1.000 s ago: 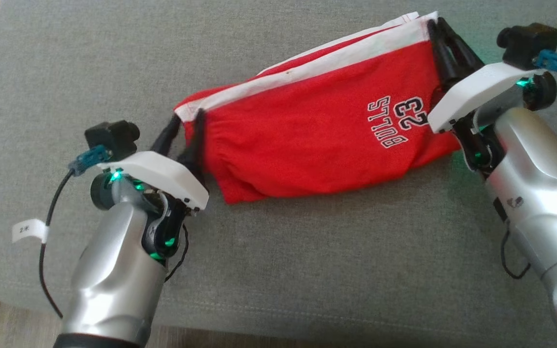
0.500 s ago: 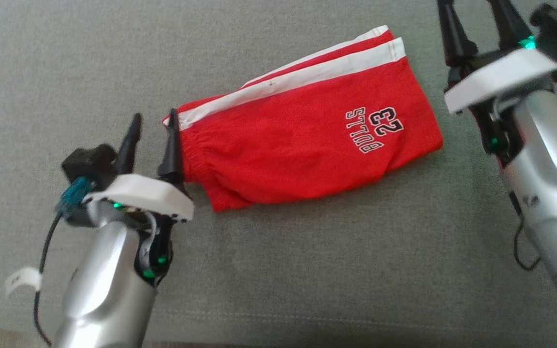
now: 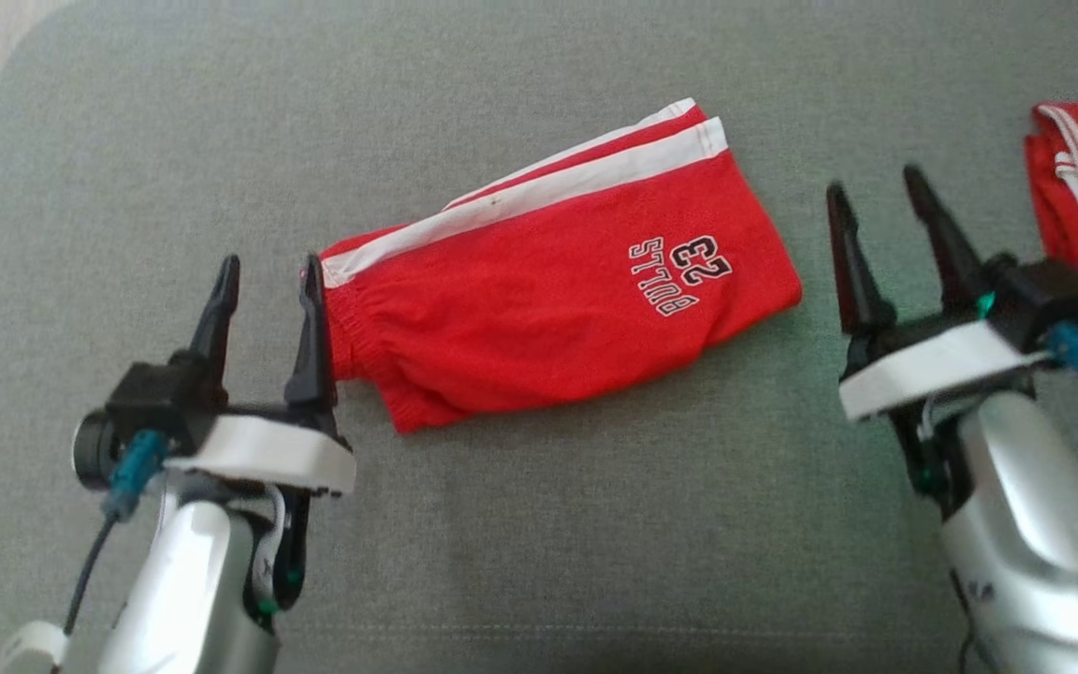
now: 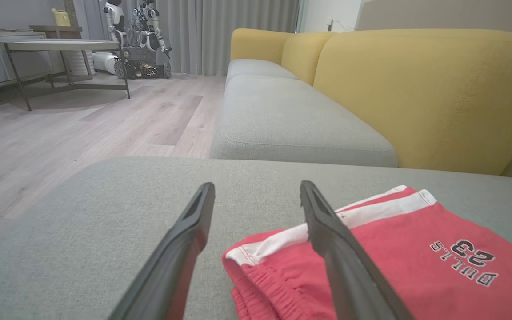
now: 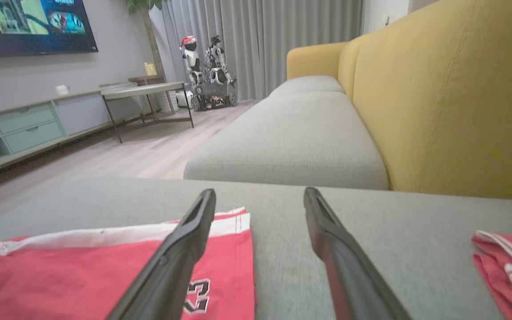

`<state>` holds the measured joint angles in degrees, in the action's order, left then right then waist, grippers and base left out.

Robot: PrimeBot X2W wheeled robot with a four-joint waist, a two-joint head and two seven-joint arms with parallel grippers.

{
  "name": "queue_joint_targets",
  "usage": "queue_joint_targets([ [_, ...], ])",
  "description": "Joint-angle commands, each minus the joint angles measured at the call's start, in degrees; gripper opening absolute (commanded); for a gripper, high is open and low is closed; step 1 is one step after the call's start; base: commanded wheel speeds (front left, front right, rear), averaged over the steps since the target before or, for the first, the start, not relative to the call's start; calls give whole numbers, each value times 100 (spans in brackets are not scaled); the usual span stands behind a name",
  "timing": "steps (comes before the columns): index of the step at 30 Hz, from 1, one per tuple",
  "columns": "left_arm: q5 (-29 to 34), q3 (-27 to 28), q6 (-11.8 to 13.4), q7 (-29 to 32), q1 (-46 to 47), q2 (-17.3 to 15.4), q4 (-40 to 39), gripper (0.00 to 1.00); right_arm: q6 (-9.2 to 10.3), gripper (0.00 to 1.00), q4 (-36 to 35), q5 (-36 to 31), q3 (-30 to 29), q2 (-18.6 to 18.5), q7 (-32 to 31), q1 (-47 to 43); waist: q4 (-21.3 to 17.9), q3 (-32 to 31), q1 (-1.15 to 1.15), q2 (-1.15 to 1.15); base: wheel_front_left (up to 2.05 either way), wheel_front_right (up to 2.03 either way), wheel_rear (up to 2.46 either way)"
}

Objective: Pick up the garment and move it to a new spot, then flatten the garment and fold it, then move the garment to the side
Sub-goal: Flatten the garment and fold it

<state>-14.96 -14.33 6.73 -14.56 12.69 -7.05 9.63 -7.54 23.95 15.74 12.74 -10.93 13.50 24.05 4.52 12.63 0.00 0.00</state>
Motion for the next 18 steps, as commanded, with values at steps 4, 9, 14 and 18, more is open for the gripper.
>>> queue_joint_targets([
  [4, 59, 108, 1, -43, -47, -109, -110, 100, 5, 100, -319, -107, -11, 138, -147, -213, -31, -82, 0, 0, 0, 0, 0],
  [9, 47, 110, -13, -43, -83, -84, -50, 100, 5, 100, -446, -174, -80, 174, -253, -309, -19, -106, 0, 0, 0, 0, 0],
  [14, 41, 121, -32, -43, -47, -56, 4, 100, 5, 100, -558, -206, -134, 202, -358, -367, -1, -117, 0, 0, 0, 0, 0],
  [18, 40, 139, -45, -43, -21, -42, 30, 100, 5, 100, -609, -211, -149, 202, -414, -378, -1, -118, 0, 0, 0, 0, 0],
])
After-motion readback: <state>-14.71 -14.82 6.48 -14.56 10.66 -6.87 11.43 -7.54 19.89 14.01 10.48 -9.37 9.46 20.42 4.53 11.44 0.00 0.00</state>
